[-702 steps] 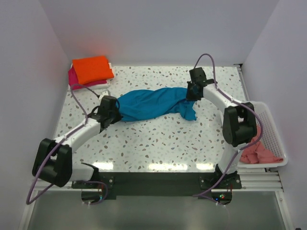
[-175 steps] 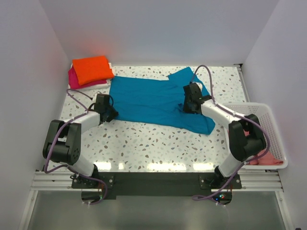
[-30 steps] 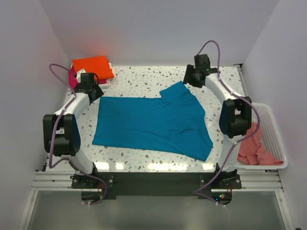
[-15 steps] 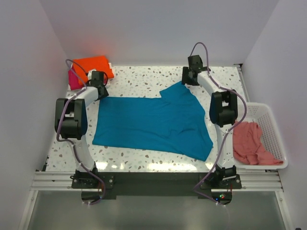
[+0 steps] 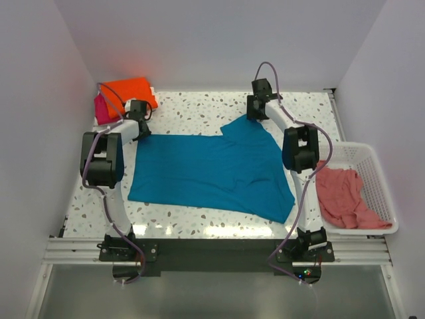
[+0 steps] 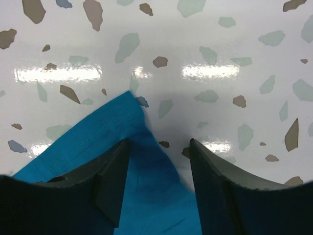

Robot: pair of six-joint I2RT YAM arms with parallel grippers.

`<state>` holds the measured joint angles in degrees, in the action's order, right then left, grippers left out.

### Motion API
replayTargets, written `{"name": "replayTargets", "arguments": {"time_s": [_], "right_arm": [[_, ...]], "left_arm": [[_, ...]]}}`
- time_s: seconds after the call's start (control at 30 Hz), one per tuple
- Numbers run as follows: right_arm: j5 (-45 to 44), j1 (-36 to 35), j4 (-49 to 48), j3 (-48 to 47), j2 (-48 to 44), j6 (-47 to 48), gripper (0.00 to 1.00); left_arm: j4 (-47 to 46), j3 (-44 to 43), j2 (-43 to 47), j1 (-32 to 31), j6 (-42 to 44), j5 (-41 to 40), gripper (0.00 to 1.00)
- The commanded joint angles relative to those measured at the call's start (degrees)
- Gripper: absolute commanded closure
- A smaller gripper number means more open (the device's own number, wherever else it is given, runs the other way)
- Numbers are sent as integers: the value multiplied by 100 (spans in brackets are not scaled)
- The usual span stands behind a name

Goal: Fold and stack the t-shirts
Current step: Fold the tshirt

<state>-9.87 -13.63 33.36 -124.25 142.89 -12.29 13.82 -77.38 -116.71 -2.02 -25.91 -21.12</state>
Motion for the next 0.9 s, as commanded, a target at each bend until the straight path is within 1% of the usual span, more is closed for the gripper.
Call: {"name": "replayTargets", "arguments": {"time_s": [0.0, 0.07, 0.2, 0.23, 0.27, 0.33, 0.4, 0.53, 0.77, 0.87], "right_arm": [[-217, -96, 118, 84, -103, 113, 48], [-235, -105, 91, 189, -147, 87, 55], [-296, -105, 74, 252, -174, 78, 81], [-296, -105, 82, 234, -174, 78, 85], [-314, -105, 91, 182, -165, 78, 91], [-358, -96, 65, 111, -147, 52, 99], [-375, -96, 21, -20, -139, 69, 100], [-524, -79, -49, -214, -147, 69, 100], [-621, 9, -339, -486, -332, 34, 100], [-630, 36, -331, -679, -323, 60, 100]], "left_arm": [[-222, -242, -107, -18, 130, -155, 63], [-222, -268, -168, -18, 139, -129, 66], [-240, -295, -221, -9, 139, -146, 70], [-275, -303, -230, -17, 148, -112, 71], [-301, -330, -230, -18, 174, -85, 71], [-458, -330, -204, -18, 218, -32, 73], [-704, -304, -186, -9, 262, 29, 74], [-977, -321, -195, -9, 315, 65, 81], [-1637, -277, -124, 9, 288, 82, 83], [-1857, -321, -142, 52, 253, 187, 86]]}}
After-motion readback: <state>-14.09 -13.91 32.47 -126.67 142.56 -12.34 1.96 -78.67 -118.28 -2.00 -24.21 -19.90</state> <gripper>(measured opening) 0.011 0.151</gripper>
